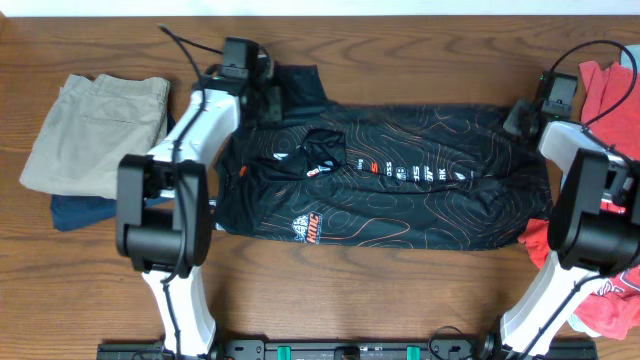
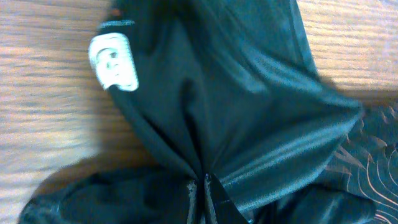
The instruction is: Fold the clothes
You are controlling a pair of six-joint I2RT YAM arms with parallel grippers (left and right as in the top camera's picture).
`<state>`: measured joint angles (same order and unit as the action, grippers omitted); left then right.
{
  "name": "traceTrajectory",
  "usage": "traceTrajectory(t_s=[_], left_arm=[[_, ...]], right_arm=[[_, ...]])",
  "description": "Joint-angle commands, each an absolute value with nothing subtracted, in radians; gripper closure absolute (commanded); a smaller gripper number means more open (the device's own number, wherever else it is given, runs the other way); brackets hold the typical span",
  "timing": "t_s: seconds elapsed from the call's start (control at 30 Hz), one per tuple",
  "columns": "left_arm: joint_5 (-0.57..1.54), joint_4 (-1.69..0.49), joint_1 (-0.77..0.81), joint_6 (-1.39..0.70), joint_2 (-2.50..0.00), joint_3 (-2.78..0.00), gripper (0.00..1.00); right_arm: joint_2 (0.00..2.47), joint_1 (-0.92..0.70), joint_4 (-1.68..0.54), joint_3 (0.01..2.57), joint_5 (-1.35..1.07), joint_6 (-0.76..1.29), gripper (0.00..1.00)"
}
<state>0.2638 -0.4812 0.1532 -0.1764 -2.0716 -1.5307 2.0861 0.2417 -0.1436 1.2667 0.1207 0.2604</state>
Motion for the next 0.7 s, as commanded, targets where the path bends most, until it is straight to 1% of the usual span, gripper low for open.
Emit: traceTrajectory(t_s=[0.0,0.13,0.43,0.67], left_arm=[[0.266,-0.516,0.124,-0.177,-1.953,-1.534,0.94],[0.267,-0.61,0.118,-0.177,-1.884,-1.534,0.94],[0.27,-0.843,0.118,-0.181,-1.768,-1.534,0.94],[0.277,-1.065,0.118,-0.181,-1.758,-1.532,0.94]], right_arm=[[1.97,0.277,-0.251,1.263,0.127,0.265,0.99],[1.866,0.285,-0.428,1.263,0.128,0.265,0.99],[1.666,0.303,-0.709,1.263,0.127,0.256,0.98],[1.647,0.303,-0.901,1.261,0.179,0.176,0.96]])
